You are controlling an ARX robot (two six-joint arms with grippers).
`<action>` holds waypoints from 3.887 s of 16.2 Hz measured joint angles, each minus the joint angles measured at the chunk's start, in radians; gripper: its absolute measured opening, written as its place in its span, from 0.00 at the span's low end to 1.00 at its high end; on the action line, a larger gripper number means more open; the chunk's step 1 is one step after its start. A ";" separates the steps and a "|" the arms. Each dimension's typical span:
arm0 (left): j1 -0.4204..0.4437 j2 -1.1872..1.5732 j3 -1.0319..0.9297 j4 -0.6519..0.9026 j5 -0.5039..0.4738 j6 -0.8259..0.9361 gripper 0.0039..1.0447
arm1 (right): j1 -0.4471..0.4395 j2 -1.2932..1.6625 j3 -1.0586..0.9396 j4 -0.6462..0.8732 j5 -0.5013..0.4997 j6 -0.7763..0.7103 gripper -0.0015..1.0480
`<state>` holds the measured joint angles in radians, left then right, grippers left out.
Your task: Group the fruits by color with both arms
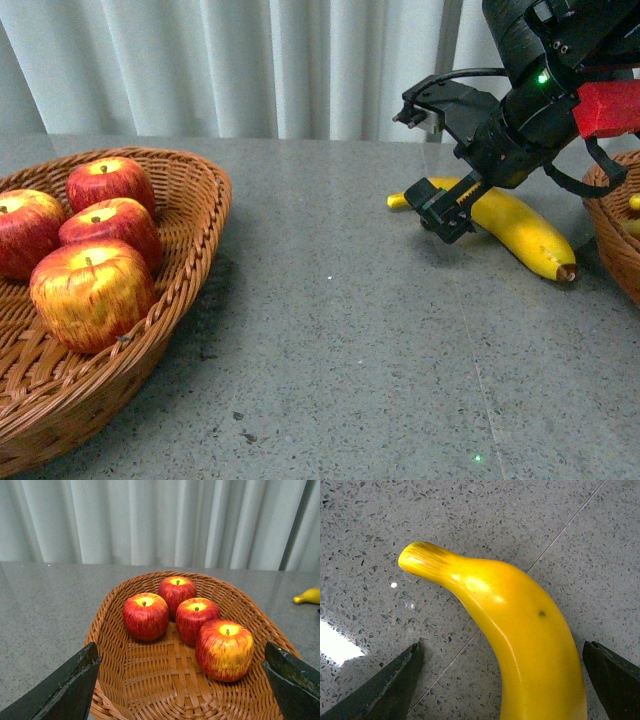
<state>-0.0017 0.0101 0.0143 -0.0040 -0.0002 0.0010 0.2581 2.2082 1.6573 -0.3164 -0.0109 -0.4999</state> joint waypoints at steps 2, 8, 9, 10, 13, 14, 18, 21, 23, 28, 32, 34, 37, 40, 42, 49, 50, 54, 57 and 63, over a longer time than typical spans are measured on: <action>0.000 0.000 0.000 0.000 0.000 0.000 0.94 | 0.009 0.001 -0.001 0.005 0.012 -0.003 0.92; 0.000 0.000 0.000 0.000 0.000 0.000 0.94 | 0.023 -0.019 -0.034 0.055 -0.052 0.017 0.36; 0.000 0.000 0.000 0.000 0.000 0.000 0.94 | 0.023 -0.046 -0.036 0.069 -0.090 0.052 0.36; 0.000 0.000 0.000 0.000 0.000 0.000 0.94 | 0.022 -0.073 -0.037 0.080 -0.115 0.076 0.36; 0.000 0.000 0.000 0.000 0.000 0.000 0.94 | -0.005 -0.198 -0.050 0.148 -0.208 0.166 0.36; 0.000 0.000 0.000 0.000 0.000 0.000 0.94 | -0.008 -0.205 -0.051 0.154 -0.211 0.169 0.36; 0.000 0.000 0.000 0.000 0.000 0.000 0.94 | -0.050 -0.287 -0.093 0.238 -0.312 0.248 0.36; 0.000 0.000 0.000 0.000 0.000 0.000 0.94 | -0.169 -0.439 -0.222 0.385 -0.483 0.404 0.36; 0.000 0.000 0.000 0.000 0.000 0.000 0.94 | -0.269 -0.525 -0.343 0.448 -0.544 0.437 0.36; 0.000 0.000 0.000 0.000 0.000 0.000 0.94 | -0.565 -0.589 -0.601 0.459 -0.610 0.280 0.36; 0.000 0.000 0.000 0.000 0.000 0.000 0.94 | -0.665 -0.607 -0.666 0.359 -0.626 0.019 0.36; 0.000 0.000 0.000 0.000 0.000 0.000 0.94 | -0.664 -0.618 -0.665 0.327 -0.646 0.004 0.52; 0.000 0.000 0.000 0.000 0.000 0.000 0.94 | -0.649 -0.694 -0.661 0.310 -0.714 0.051 0.91; 0.000 0.000 0.000 0.000 0.000 0.000 0.94 | -0.637 -0.799 -0.658 0.358 -0.778 0.157 0.94; 0.000 0.000 0.000 0.000 0.000 0.000 0.94 | -0.639 -0.897 -0.694 0.452 -0.827 0.255 0.94; 0.000 0.000 0.000 0.000 0.000 0.000 0.94 | -0.610 -1.288 -1.028 0.592 -0.590 0.527 0.78; 0.000 0.000 0.000 0.000 0.000 0.000 0.94 | -0.568 -1.433 -1.152 0.562 -0.410 0.517 0.64; 0.000 0.000 0.000 0.000 0.000 0.000 0.94 | -0.491 -1.730 -1.403 0.538 -0.227 0.507 0.22; 0.000 0.000 0.000 0.000 0.000 0.000 0.94 | -0.438 -1.783 -1.461 0.542 -0.175 0.502 0.01; 0.000 0.000 0.000 0.000 0.000 0.000 0.94 | -0.253 -1.916 -1.563 0.517 -0.001 0.502 0.02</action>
<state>-0.0017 0.0101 0.0143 -0.0040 0.0002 0.0010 0.0051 0.2920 0.0948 0.2005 -0.0116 0.0025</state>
